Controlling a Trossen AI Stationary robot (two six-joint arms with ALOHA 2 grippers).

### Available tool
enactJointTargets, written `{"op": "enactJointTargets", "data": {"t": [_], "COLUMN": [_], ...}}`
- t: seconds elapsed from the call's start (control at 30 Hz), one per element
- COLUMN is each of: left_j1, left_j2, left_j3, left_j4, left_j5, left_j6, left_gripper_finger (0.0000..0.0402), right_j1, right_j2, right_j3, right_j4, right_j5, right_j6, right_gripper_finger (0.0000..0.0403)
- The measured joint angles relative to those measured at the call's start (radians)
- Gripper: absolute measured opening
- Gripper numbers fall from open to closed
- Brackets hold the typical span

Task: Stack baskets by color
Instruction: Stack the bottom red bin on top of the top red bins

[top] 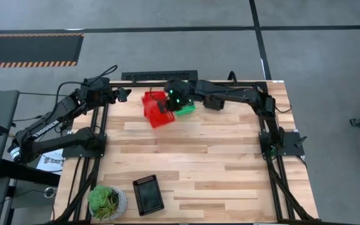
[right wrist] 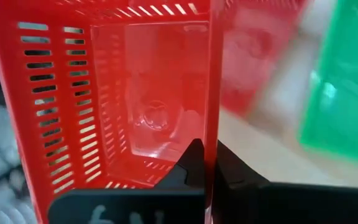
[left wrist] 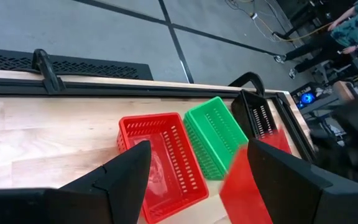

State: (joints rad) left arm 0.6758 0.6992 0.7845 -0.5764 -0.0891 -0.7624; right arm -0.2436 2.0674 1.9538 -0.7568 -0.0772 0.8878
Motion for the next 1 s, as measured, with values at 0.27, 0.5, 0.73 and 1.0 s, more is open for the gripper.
{"op": "enactJointTargets", "data": {"t": [0.27, 0.5, 0.73, 1.0], "left_j1": [0.0, 0.0, 0.0, 0.001], "left_j2": [-0.007, -0.006, -0.006, -0.007], "left_j3": [0.0, 0.0, 0.0, 0.0], "left_j4": [-0.001, -0.005, -0.01, -0.011], "left_j5": [-0.004, -0.017, -0.031, -0.03], "left_j6": [0.0, -0.001, -0.003, -0.01], "left_gripper_finger": [0.0256, 0.0256, 0.0256, 0.0256], "right_j1": [-0.059, -0.118, -0.11, -0.112], "right_j2": [0.015, 0.016, 0.094, 0.138], "right_j3": [0.001, 0.001, 0.005, -0.002], "right_j4": [0.132, 0.157, 0.229, 0.228], "right_j5": [0.082, 0.102, 0.07, 0.036], "right_j6": [0.088, 0.108, 0.15, 0.184], "right_gripper_finger": [0.0009, 0.0005, 0.0012, 0.0014]}}
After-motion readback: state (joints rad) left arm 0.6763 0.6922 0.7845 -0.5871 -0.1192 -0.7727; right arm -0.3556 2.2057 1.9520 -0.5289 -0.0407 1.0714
